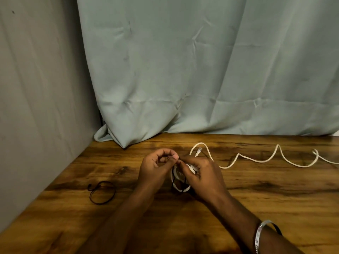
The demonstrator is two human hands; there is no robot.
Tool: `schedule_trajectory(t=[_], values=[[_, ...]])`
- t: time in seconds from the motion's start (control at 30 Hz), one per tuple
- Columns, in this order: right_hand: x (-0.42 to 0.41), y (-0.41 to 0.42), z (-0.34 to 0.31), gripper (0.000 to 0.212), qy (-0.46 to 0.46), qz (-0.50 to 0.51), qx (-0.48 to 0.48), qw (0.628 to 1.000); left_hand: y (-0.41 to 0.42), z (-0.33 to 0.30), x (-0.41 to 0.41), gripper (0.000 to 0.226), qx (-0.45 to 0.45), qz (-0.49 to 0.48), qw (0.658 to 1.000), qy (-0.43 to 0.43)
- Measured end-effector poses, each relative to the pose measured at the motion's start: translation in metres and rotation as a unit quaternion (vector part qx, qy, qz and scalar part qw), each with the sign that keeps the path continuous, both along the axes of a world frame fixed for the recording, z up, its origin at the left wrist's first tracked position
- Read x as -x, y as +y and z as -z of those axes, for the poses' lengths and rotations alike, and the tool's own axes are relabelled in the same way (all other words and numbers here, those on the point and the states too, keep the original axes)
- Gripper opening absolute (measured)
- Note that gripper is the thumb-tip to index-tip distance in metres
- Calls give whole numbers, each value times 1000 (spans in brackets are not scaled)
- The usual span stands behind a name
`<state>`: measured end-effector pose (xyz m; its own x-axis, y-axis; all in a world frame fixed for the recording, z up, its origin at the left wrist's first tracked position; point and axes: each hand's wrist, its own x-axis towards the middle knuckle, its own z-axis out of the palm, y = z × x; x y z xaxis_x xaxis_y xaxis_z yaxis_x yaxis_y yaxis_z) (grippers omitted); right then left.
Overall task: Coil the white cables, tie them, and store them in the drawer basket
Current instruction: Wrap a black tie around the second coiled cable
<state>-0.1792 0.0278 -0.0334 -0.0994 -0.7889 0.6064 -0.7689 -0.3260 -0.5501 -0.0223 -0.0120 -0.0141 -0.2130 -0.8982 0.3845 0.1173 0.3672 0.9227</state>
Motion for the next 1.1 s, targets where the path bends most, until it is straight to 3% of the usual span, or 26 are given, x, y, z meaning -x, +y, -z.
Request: schedule_trajectory(t=[0.07, 0.17, 0.4, 0.63, 0.83, 1.1], values=[[-1, 0, 0, 25, -64, -46, -25, 997, -3, -1, -2, 4, 8, -2, 1000, -5], [-3, -2, 0, 24, -144, -87, -45, 985, -6, 0, -2, 4, -30, 17, 998, 52], [-1, -6, 3, 34, -142, -75, -43, 986, -6, -1, -2, 5, -96, 45, 984, 146], [5, -9, 5, 22, -207, -76, -84, 972, -13, -9, -8, 6, -13, -26, 980, 196], [-3, -6, 0, 26, -176, -102, -101, 974, -17, -7, -16, 4, 100, -130, 970, 180], [-10, 0, -6, 36, -189, -230, -152, 943, -15, -7, -19, 6, 166, -218, 950, 149]])
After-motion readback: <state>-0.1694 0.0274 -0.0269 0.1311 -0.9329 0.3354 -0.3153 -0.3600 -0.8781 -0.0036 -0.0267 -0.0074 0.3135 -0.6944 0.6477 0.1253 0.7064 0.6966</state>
